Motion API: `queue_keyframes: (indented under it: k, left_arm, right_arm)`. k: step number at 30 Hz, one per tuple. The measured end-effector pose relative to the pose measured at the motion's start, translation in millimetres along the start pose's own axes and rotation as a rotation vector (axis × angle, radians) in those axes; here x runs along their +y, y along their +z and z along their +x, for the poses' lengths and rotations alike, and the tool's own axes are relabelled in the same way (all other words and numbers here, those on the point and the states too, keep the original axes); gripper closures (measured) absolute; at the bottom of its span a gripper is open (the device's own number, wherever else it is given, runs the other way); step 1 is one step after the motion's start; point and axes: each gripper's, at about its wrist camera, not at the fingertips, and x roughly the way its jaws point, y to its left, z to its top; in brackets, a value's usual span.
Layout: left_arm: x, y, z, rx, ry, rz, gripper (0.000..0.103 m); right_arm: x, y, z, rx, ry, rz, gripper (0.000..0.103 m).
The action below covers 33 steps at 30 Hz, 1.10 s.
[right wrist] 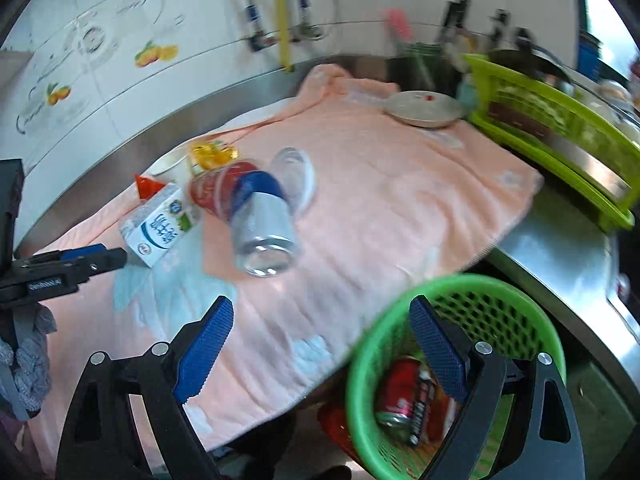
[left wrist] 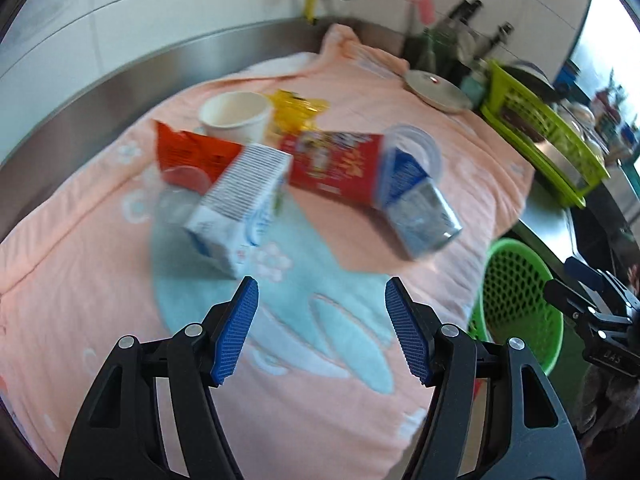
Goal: Collect trash
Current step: 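Move both tools back over the remaining trash on the towel, then grasp the silver-blue can with the right tool while the left tool grasps the white milk carton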
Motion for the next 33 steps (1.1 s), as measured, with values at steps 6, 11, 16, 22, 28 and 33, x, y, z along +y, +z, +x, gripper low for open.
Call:
queue_keyframes:
  k: [6, 11, 16, 22, 28, 33]
  left_arm:
    - [34.9, 7.0, -10.4, -0.033, 0.054, -0.054, 0.037]
    - [49.6, 9.2, -12.9, -0.042, 0.090, -0.062, 0.037]
    - [56.6, 12.1, -10.5, -0.042, 0.115, -0.046, 0.037]
    - [58.2, 24.9, 1.3, -0.028, 0.132, -0.011, 0.037]
    - [49.3, 39.7, 19.8, -0.014, 0.127, 0.067, 0.037]
    - [45.2, 50.5, 36.3, 0.010, 0.107, 0.107, 0.038]
  right_arm:
    - [29.3, 26.5, 40.0, 0.043, 0.046, -0.090, 0.016]
    - [43.3, 43.4, 73.4, 0.088, 0.047, -0.139, 0.016]
    - [60.5, 53.4, 104.0, 0.131, 0.026, -0.215, 0.017]
    - [72.7, 58.6, 131.9, 0.170, -0.008, -0.276, 0.017]
    - [79.0, 61.8, 147.9, 0.193, -0.024, -0.296, 0.017]
    - [77.7, 64.2, 152.5, 0.204, -0.021, -0.291, 0.024]
